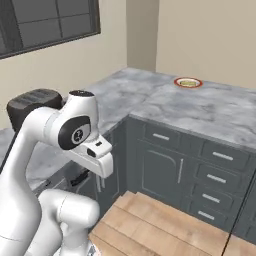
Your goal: Retrieve the butter from the fridge and place it on a plate on the dining table. Then retrieve the butter knife by the fridge and place it near the plate.
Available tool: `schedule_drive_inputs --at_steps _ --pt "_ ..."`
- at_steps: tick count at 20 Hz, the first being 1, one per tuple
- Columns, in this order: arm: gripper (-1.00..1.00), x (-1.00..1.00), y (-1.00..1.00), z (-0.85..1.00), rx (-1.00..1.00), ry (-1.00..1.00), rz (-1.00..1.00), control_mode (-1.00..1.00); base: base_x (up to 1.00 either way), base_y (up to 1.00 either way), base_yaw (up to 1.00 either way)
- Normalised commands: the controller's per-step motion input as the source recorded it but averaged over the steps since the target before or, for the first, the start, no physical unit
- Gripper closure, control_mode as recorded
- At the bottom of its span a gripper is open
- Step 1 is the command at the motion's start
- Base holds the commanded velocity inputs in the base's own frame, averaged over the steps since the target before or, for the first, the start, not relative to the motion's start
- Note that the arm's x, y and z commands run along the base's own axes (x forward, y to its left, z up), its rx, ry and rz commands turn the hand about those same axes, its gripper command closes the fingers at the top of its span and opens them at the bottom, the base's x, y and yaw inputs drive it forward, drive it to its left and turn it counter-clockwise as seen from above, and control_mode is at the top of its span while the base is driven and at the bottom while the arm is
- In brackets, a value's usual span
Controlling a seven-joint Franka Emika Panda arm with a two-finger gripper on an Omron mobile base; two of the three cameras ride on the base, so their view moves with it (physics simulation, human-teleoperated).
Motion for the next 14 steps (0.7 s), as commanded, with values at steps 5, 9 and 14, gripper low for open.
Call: schedule_drive_inputs --at_steps 5,9,14 --pt "1.0 0.0 0.0 0.0 0.0 0.0 0.0 1.0 0.41 -0.31 -0.34" --pt "1.0 0.0 0.0 0.0 0.0 0.0 0.0 1.0 0.48 -0.05 -0.18" --pt "1.0 0.0 0.0 0.0 0.0 0.0 0.0 1.0 0.44 -0.26 -0.09"
